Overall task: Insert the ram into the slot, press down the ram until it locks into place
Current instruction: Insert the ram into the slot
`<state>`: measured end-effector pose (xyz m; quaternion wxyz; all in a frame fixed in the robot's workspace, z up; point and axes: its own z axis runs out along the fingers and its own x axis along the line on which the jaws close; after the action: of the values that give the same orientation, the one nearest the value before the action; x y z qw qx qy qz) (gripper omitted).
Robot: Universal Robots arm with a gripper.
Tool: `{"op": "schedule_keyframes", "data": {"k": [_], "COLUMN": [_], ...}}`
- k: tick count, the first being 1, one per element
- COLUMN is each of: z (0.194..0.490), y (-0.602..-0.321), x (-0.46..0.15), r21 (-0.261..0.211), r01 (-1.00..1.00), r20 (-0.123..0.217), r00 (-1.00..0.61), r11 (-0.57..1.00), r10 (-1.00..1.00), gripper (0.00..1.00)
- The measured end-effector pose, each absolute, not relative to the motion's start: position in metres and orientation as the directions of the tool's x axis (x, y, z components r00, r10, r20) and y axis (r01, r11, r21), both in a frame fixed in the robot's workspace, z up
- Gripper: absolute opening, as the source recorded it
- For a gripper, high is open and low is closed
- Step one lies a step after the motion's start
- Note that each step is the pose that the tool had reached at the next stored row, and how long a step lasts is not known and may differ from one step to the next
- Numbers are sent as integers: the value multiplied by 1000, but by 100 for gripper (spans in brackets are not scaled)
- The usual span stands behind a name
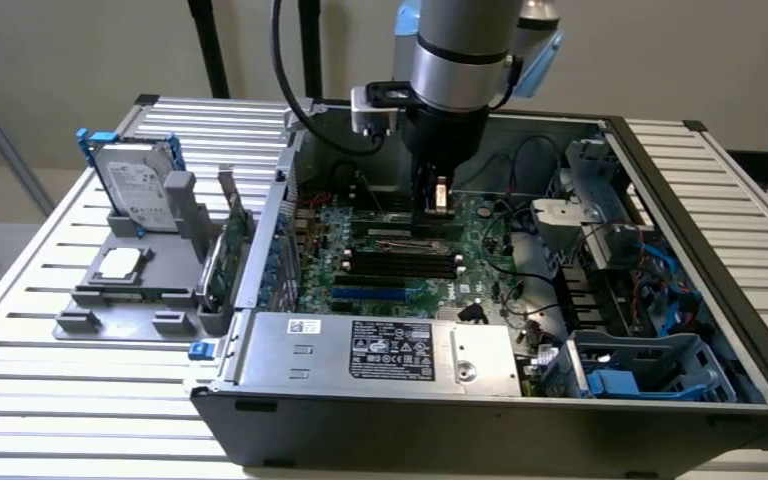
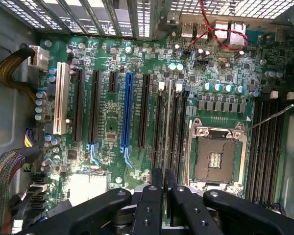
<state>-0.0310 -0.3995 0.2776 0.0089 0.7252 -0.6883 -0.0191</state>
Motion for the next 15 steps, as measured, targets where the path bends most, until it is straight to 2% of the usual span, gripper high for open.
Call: {"op": "schedule_keyframes", "data": {"k": [15], "z": [250], "y": [-401], "x": [-31], "r21": [39], "r01": [-998], "r20": [-16], "r00": [52], "r11": [-52], "r10": [-999], "gripper": [13]}}
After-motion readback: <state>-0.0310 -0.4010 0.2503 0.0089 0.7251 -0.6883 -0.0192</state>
